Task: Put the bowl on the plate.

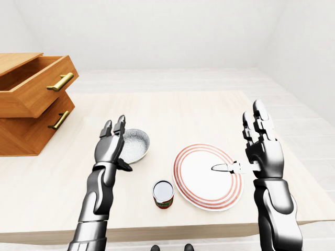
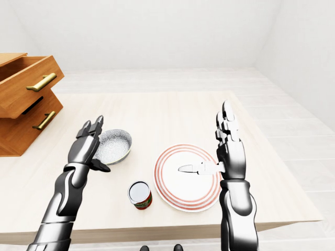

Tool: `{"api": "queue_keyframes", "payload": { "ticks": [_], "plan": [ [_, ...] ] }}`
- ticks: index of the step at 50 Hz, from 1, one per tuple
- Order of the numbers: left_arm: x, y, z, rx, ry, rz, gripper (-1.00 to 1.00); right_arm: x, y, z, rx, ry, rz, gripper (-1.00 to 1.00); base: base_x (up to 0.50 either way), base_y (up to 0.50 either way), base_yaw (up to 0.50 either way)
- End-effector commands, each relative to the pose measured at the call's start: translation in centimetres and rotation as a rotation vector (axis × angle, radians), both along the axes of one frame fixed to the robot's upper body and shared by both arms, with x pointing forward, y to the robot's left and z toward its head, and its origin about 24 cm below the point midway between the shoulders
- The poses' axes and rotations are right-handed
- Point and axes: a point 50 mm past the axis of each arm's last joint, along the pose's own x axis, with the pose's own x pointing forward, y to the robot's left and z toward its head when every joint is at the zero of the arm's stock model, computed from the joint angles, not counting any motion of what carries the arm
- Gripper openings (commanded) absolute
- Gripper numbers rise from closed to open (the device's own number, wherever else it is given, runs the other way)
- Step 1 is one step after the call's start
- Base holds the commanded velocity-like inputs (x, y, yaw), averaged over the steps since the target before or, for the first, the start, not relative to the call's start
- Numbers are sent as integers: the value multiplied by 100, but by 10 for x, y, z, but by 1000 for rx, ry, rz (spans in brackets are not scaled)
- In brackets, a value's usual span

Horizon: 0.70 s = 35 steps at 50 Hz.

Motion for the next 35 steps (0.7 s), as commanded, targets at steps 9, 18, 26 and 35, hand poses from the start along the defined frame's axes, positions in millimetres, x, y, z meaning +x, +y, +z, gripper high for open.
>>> {"api": "queue_keyframes", "payload": {
  "ticks": [9,18,26,35],
  "plan": [
    [14,0,-24,75,49,14,100,3,0,-5,7,23,-1,100,0,0,0],
    [21,0,-34,111,42,29,100,4,0,-8,9,35,1,100,0,0,0],
    [21,0,-36,138,36,33,100,3,-2,-6,9,28,-1,100,0,0,0],
    [20,0,-40,154,42,37,100,2,-1,-7,11,30,2,100,0,0,0]
  ]
}}
